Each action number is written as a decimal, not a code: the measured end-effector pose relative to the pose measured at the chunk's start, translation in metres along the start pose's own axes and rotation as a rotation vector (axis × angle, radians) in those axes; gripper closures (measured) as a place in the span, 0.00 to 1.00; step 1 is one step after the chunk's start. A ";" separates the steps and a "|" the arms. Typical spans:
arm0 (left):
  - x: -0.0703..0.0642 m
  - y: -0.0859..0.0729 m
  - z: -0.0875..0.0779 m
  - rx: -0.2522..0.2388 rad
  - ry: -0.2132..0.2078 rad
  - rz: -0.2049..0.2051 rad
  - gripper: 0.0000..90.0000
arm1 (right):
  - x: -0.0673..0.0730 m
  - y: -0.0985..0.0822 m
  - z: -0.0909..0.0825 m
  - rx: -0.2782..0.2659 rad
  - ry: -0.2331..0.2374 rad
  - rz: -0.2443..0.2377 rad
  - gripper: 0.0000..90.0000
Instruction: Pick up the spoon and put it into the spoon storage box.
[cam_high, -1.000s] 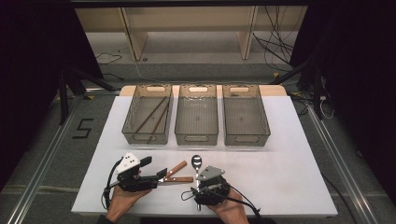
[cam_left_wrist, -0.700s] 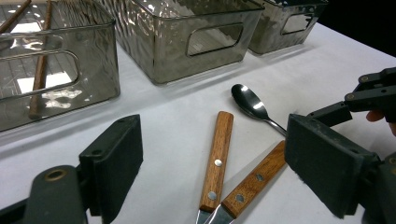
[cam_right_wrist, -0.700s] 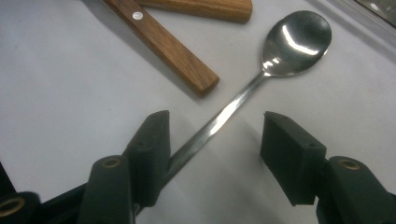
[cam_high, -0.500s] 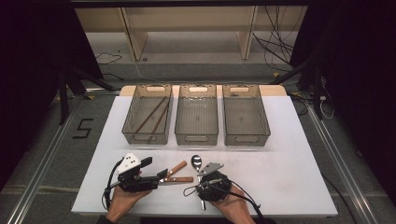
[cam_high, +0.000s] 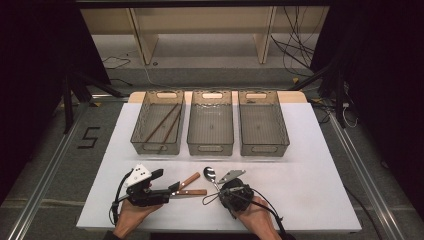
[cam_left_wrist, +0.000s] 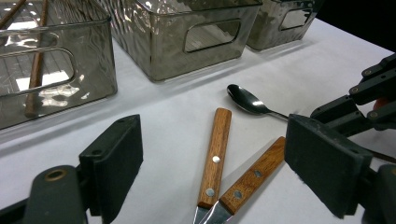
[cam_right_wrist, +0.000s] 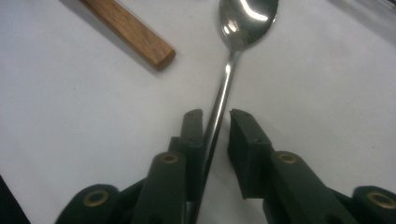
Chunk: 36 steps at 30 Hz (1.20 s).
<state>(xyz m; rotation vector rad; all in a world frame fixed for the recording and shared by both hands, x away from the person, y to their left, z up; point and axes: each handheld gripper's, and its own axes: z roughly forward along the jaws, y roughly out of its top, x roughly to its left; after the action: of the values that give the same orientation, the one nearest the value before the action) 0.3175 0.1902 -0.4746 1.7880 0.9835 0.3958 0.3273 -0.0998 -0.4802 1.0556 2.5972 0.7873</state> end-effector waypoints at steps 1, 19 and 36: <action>0.000 0.000 0.000 0.000 0.000 0.000 0.22 | -0.001 0.000 0.000 -0.001 0.001 0.004 0.89; 0.000 0.000 0.000 0.001 0.001 0.001 0.22 | -0.014 -0.001 -0.002 0.003 0.051 0.064 0.94; -0.001 0.000 0.000 0.003 -0.001 0.008 0.23 | -0.022 0.000 -0.004 0.016 0.074 0.085 0.95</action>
<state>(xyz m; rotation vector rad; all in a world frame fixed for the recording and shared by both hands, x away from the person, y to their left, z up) 0.3173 0.1897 -0.4743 1.7953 0.9774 0.3987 0.3415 -0.1166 -0.4772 1.1691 2.6388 0.8416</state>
